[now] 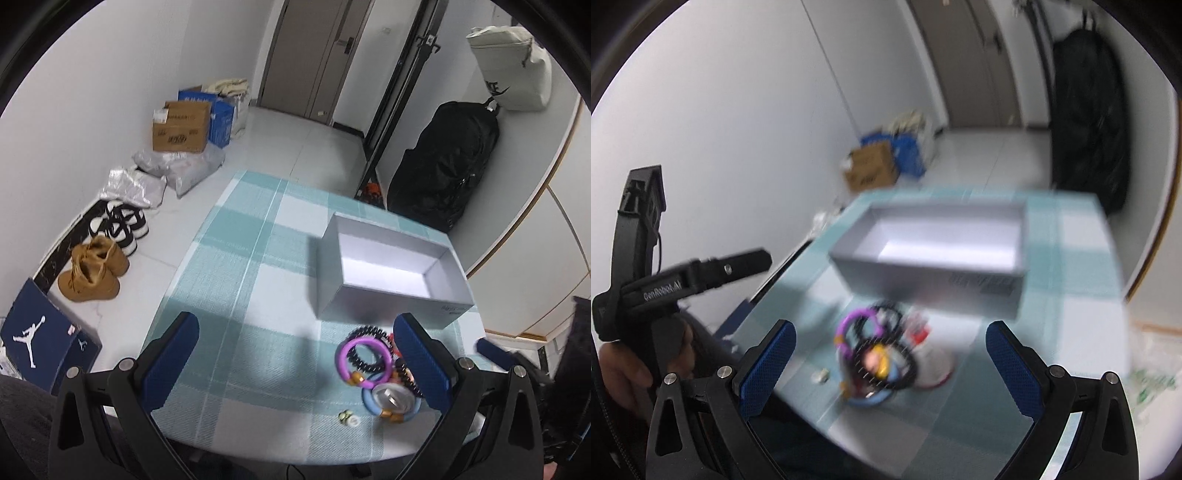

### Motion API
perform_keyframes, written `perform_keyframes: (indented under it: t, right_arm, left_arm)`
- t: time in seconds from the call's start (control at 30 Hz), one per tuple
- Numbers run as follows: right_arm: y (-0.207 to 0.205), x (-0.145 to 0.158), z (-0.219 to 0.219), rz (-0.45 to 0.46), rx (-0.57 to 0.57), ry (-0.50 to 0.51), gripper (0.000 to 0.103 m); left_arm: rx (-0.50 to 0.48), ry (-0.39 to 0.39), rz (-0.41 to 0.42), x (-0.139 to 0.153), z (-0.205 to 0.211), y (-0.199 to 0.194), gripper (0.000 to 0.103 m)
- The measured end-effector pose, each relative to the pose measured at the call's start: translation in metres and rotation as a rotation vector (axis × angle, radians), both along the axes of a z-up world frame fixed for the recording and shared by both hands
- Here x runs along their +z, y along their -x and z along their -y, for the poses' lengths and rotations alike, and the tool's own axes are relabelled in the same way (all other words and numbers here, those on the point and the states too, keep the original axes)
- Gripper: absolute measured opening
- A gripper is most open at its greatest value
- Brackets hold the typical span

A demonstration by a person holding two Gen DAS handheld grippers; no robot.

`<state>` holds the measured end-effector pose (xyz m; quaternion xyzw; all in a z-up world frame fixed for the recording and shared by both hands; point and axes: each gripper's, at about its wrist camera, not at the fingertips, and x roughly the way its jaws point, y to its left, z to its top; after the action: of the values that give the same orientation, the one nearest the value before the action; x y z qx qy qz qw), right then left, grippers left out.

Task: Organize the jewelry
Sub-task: 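Lower the right gripper onto the pile and grasp the black bead bracelet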

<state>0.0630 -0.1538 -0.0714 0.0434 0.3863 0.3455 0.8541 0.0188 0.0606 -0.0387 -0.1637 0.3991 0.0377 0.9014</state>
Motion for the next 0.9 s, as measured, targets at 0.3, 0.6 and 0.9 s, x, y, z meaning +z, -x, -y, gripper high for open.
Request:
perform_keyframes:
  t: [0.3, 0.6, 0.9]
  right_arm:
    - [-0.01, -0.026, -0.01, -0.159, 0.019, -0.018, 0.094]
    - [-0.016, -0.033, -0.014, -0.184, 0.019, 0.041, 0.062]
    - [-0.018, -0.034, -0.009, -0.234, 0.041, -0.024, 0.041]
  left_arm:
    - [-0.057, 0.042, -0.065, -0.009, -0.001, 0.004, 0.102]
    - [-0.084, 0.075, -0.093, -0.012, -0.003, 0.002, 0.102]
    - [-0.092, 0.064, -0.097, -0.014, 0.0, 0.003, 0.102]
